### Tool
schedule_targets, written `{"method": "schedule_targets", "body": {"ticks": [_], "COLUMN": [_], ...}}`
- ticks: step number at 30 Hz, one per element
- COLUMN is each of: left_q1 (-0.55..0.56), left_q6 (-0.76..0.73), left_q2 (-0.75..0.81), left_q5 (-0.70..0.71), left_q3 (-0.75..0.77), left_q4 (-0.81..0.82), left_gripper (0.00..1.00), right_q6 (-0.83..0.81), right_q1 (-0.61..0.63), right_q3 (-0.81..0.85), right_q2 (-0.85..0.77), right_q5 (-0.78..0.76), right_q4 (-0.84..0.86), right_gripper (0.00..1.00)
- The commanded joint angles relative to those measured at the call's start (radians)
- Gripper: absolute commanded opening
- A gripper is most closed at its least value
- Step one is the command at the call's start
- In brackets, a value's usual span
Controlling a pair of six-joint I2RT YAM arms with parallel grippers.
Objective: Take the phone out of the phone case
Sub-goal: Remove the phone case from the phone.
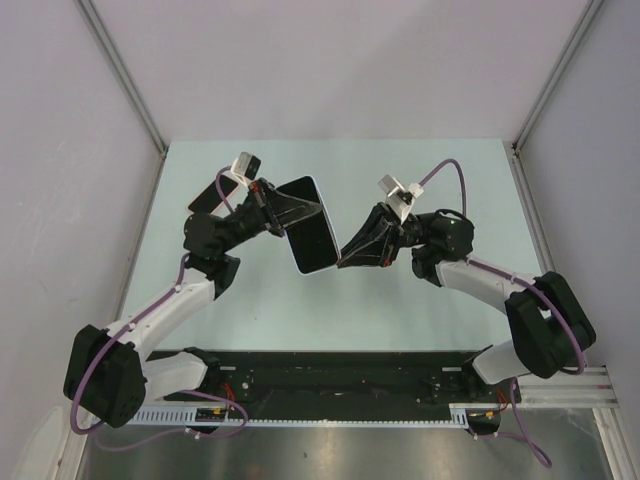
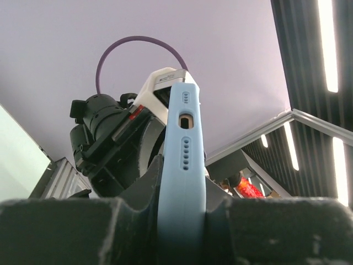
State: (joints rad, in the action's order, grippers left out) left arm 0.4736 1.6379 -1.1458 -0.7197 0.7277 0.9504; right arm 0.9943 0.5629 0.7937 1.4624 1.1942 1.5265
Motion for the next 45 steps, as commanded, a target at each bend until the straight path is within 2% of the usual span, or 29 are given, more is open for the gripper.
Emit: {"method": "schedule_targets", "body": {"ticks": [1,14,17,21,24,28,32,34,36,37,41,45], "left_q1": [0.177,0.186,0.189,0.192,0.192,0.191,0.192,0.191,0.191,0.192,0.191,0.191], "left_q6": [0.194,0.211,0.206,0.192,0.160,0.030,-0.042,-0.044,-0.050,-0.058,-0.075,-0.081], "left_q2": [0.074,0.055,0.058,0.060,0.072,0.083,0.064,0.046,0.034,0.032,0.027,0.031], "left_q5": [-0.076,-0.086,-0.086,-0.090,-0.098,-0.133,-0.155,-0.159,-0.164,-0.162,-0.161,-0.150], "left_q3": [0.099,0.102,0.102,0.096,0.084,0.091,0.101,0.096,0.092,0.084,0.076,0.064], "left_q4": [0.149,0.192,0.197,0.189,0.162,0.045,-0.032,-0.016,0.002,0.005,0.005,0.013], "left_gripper": [0.00,0.00,0.00,0.00,0.00,0.00,0.00,0.00,0.00,0.00,0.00,0.00], "right_q6": [-0.145,-0.114,-0.095,0.007,0.125,0.239,0.196,0.169,0.144,0.147,0.201,0.305], "right_q1": [-0.055,-0.093,-0.095,-0.098,-0.098,-0.086,-0.043,-0.018,-0.003,-0.001,-0.011,-0.021], "right_q3": [0.015,0.016,0.018,0.015,0.010,0.006,0.002,0.002,-0.016,-0.030,-0.099,-0.125], "right_q2": [0.173,0.225,0.239,0.248,0.266,0.276,0.227,0.181,0.153,0.130,0.111,0.153], "right_q5": [-0.177,-0.269,-0.315,-0.439,-0.536,-0.610,-0.631,-0.627,-0.634,-0.642,-0.679,-0.677], "right_q4": [0.075,0.072,0.073,0.063,0.043,0.021,-0.098,-0.218,-0.284,-0.285,-0.214,-0.083], "right_gripper": [0.00,0.00,0.00,0.00,0.00,0.00,0.00,0.07,0.23,0.25,0.35,0.39]}}
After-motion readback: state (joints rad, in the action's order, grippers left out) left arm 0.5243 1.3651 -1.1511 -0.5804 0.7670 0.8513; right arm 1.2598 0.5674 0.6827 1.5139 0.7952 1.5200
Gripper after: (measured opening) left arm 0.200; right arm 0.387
